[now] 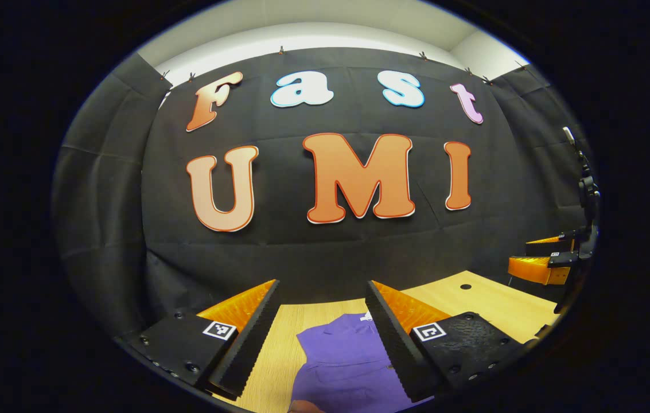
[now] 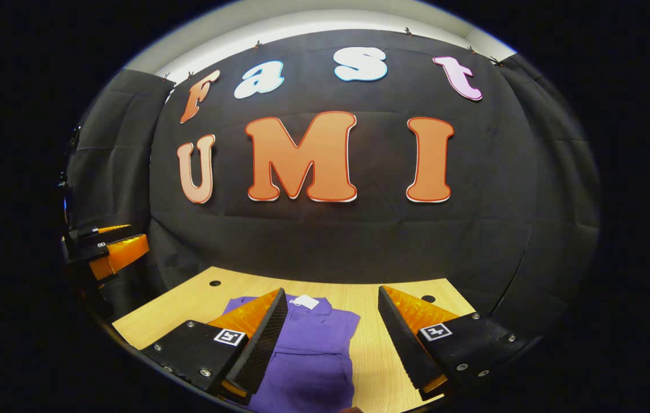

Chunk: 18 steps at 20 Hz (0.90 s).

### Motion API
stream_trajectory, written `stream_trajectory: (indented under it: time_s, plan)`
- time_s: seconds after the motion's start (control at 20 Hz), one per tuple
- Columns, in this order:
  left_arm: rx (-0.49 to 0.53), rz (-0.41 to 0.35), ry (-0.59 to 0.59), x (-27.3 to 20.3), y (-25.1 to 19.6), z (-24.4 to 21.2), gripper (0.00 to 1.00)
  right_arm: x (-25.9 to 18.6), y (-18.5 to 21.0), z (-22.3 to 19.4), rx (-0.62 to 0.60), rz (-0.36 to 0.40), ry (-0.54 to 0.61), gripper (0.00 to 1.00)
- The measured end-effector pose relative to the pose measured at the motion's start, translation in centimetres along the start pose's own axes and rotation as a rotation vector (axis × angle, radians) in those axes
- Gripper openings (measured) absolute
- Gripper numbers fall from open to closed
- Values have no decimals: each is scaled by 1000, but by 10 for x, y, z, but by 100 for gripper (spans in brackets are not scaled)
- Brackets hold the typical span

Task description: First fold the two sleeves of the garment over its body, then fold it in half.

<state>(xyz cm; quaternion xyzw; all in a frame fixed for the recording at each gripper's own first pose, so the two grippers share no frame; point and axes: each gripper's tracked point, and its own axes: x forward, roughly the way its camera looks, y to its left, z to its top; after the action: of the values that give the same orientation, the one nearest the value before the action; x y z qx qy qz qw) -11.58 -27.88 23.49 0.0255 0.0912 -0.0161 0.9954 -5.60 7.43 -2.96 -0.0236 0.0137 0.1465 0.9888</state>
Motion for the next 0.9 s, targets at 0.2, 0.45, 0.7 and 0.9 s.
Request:
stream_trajectory:
  time_s: [0.2,0.45,0.7,0.9]
  plan:
    - [21,-15,101,-3,-4,-45,95,1,5,-52,30,10,123,94]
    - [25,18,190,-5,11,-83,98,4,-2,-103,66,-6,262,94]
    - [1,19,419,-13,18,-156,99,-15,8,-185,105,45,554,95]
    - [-30,25,606,-32,21,-213,100,-38,5,-233,139,38,699,95]
